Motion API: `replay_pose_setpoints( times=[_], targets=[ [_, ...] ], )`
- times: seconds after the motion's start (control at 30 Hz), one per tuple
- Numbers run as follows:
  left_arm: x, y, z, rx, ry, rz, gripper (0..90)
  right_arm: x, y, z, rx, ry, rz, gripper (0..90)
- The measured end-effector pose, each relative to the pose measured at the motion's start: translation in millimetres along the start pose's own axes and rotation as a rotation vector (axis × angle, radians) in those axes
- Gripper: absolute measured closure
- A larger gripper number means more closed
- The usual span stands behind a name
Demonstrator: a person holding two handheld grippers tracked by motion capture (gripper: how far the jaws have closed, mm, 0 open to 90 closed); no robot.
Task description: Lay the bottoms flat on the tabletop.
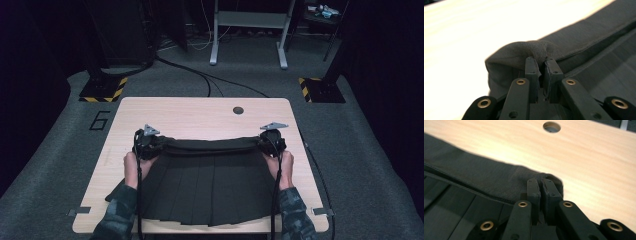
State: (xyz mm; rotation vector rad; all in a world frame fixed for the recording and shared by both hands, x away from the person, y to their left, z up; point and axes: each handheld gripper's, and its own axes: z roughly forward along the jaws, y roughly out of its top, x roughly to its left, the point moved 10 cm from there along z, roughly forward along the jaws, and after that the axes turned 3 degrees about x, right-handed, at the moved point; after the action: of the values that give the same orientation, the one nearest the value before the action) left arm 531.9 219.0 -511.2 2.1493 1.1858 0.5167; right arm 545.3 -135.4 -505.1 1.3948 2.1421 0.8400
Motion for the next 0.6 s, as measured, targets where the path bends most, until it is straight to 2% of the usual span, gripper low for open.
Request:
replay_pose_setpoints(
  times=[0.13, 0.27, 0.33, 0.37, 0.4, 0.43, 0.47, 0.53, 0.6],
  targets=[
    [17.7, 25.4, 14.8, 0.005, 0.028, -0.021, 82.4, -8.7, 29.6, 13.4, 0.023, -0.012, 0.006, 85.6],
    [35.1, 44.9, 30.3, 0.010, 0.075, -0.085, 80.0, -18.9, 56.6, 29.3, 0.039, -0.020, 0.025, 85.1],
    [43.2, 52.3, 31.9, 0.009, 0.123, -0.119, 71.9, -22.2, 67.0, 37.1, 0.052, -0.031, 0.033, 83.7],
    [45.9, 53.8, 31.9, 0.016, 0.130, -0.139, 59.5, -24.4, 71.1, 39.5, 0.055, -0.047, 0.038, 80.4],
    [50.3, 56.1, 29.6, 0.016, 0.142, -0.162, 52.3, -26.5, 74.8, 40.1, 0.042, -0.063, 0.048, 80.3],
    [53.6, 57.7, 26.2, -0.003, 0.156, -0.163, 44.9, -27.8, 78.8, 39.0, 0.034, -0.065, 0.054, 77.3],
    [55.8, 57.6, 23.4, -0.008, 0.164, -0.161, 40.4, -28.8, 81.3, 38.0, 0.024, -0.074, 0.072, 70.0],
    [57.9, 54.1, 19.5, 0.004, 0.162, -0.160, 35.5, -31.8, 84.1, 33.1, 0.004, -0.087, 0.075, 70.6],
    [60.9, 49.4, 16.0, 0.011, 0.147, -0.172, 30.0, -34.9, 84.3, 29.3, -0.015, -0.099, 0.081, 65.4]
  ],
)
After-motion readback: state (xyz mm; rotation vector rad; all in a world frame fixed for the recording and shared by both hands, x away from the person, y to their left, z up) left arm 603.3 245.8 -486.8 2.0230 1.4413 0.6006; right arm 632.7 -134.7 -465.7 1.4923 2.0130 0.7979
